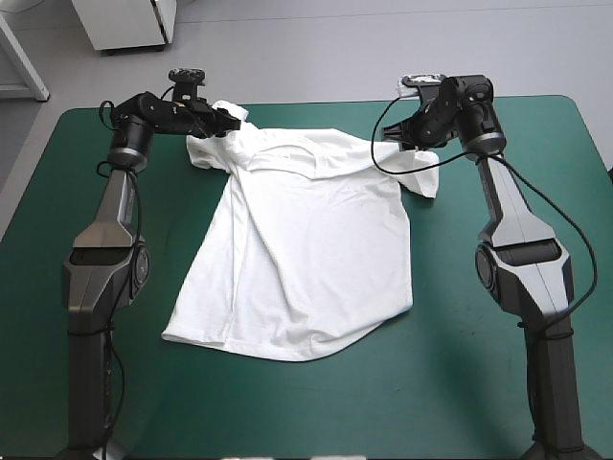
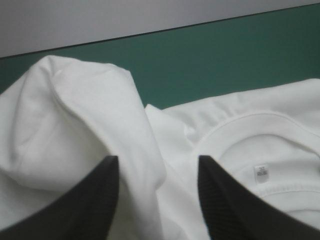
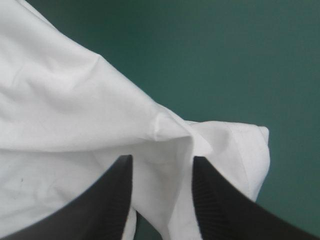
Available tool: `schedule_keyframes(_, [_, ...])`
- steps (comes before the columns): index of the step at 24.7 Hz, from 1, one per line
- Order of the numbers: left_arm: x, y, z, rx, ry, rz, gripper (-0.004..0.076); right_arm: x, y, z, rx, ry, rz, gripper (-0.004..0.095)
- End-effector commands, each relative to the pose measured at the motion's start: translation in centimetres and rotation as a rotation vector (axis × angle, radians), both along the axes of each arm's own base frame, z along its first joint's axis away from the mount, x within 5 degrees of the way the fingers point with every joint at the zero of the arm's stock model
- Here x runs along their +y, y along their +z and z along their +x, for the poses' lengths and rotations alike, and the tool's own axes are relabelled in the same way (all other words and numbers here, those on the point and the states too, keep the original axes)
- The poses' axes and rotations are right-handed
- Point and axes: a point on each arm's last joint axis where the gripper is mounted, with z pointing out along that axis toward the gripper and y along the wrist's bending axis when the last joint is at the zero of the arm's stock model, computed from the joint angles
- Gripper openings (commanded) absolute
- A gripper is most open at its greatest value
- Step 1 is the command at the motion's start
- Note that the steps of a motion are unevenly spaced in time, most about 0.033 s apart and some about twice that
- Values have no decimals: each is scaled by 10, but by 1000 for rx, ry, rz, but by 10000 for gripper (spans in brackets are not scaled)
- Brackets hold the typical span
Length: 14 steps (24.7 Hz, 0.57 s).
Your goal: Fold the cloth
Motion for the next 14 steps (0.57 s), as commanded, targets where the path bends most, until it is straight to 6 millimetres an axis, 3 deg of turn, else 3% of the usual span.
schedule_keyframes(1, [-5, 75, -21, -156, -30, -46, 544, -8, 61, -17, -156, -12, 26, 619])
schedule_keyframes(3, [-6, 99, -35, -179, -74, -20, 519, -9, 85, -28, -203, -10, 33, 584])
schedule_keyframes(6, [-8, 147, -71, -204, -152, 13, 451, -12, 141, -61, -315, 11, 68, 498])
schedule_keyframes(14, [1, 265, -167, -437, -76, 29, 404, -5, 239, -147, -532, 72, 132, 497])
